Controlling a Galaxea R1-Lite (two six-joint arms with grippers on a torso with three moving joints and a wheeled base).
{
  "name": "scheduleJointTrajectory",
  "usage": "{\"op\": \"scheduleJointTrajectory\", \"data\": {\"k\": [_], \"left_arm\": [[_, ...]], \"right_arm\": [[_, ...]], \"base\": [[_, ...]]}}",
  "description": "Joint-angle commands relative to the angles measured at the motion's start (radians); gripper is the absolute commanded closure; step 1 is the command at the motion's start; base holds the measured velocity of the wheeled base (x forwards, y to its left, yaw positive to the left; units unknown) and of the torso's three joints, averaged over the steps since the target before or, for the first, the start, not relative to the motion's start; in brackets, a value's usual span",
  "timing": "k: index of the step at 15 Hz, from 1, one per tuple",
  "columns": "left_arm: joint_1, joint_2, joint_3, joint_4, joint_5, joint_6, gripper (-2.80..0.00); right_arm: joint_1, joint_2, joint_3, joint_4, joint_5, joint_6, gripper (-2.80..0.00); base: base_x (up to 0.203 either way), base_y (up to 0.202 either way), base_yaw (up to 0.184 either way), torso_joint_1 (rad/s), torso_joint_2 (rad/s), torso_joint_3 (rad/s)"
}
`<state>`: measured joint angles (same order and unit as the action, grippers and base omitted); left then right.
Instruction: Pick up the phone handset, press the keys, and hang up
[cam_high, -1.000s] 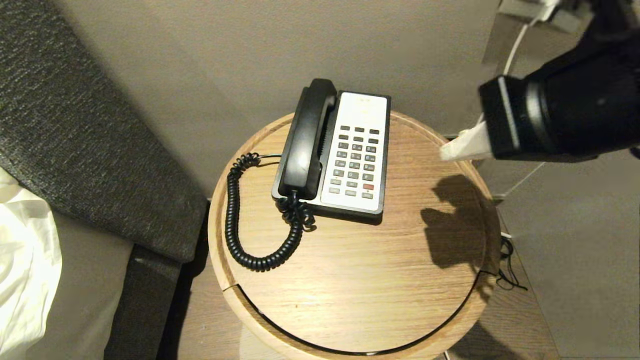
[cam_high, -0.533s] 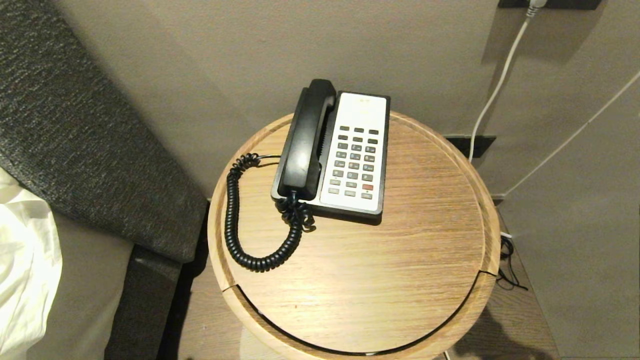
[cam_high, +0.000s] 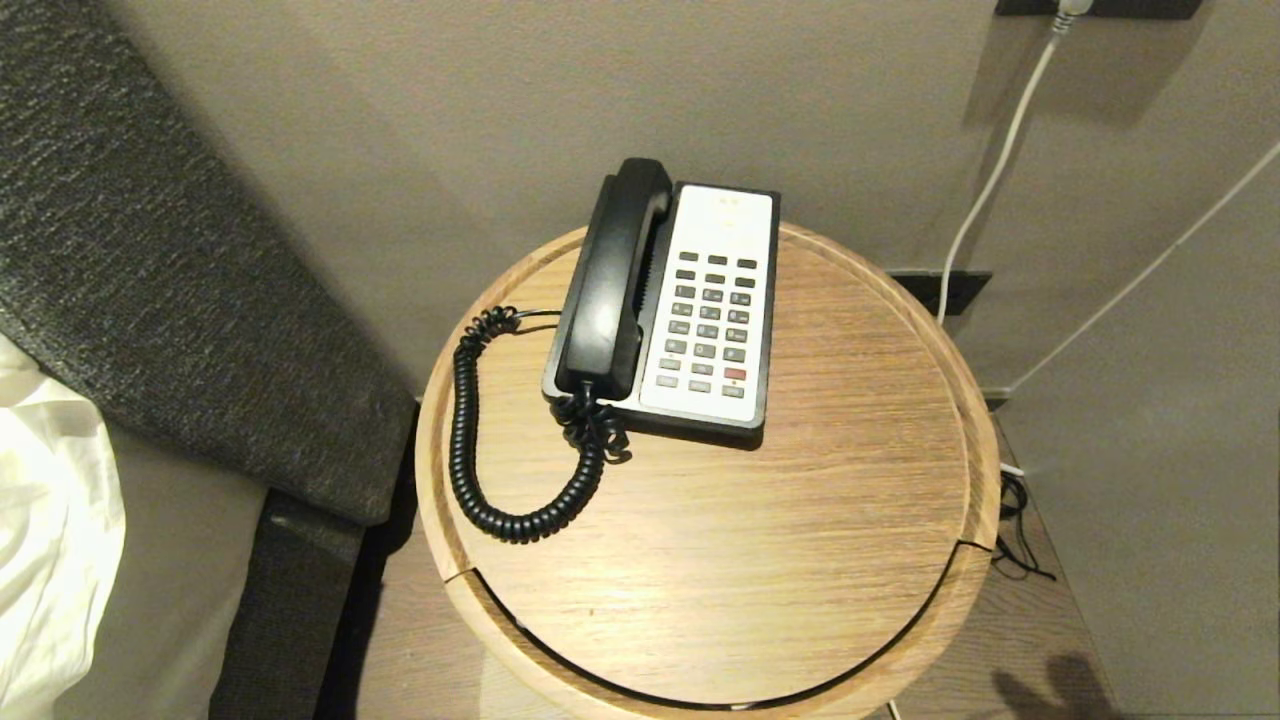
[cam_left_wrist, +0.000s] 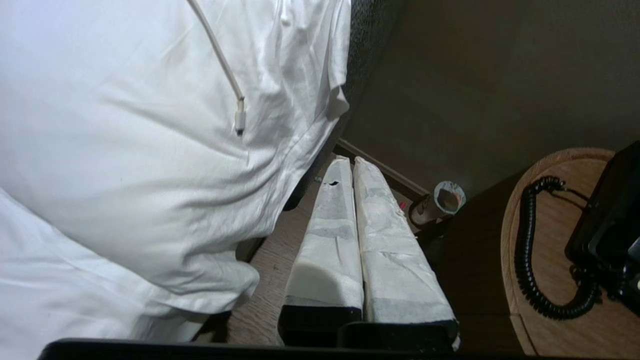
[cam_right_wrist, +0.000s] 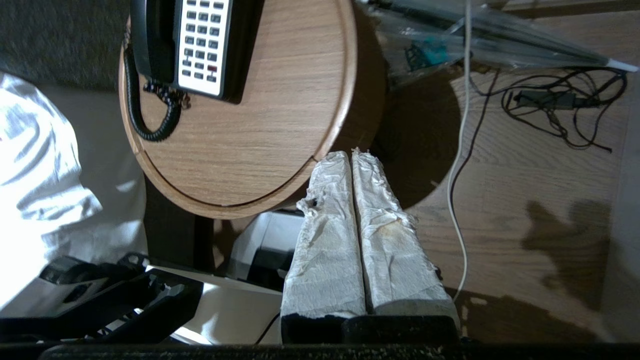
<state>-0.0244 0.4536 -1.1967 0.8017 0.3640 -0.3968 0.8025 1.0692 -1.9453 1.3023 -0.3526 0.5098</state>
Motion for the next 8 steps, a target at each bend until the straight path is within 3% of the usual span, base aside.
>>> {"op": "scheduleJointTrajectory", "data": {"k": [1,4,8], "left_arm": [[0.036,-0.119,0.077,0.010,-0.021,-0.002,0.00],[0.039,-0.142,0.105,0.011,-0.030,-0.002,0.00],[0.048,-0.245,0.163,0.044,-0.044,-0.003,0.00]], "right_arm": [[-0.026,-0.071,0.000,0.016,-0.001,0.003,0.00],[-0.087,-0.143,0.001,0.046,0.002,0.003,0.00],[-0.248,-0.273,0.015,0.090,0.016,-0.008,0.00]], "base": [[0.000,0.000,0.000,0.000,0.00,0.000],[0.000,0.000,0.000,0.000,0.00,0.000],[0.000,0.000,0.000,0.000,0.00,0.000]]}}
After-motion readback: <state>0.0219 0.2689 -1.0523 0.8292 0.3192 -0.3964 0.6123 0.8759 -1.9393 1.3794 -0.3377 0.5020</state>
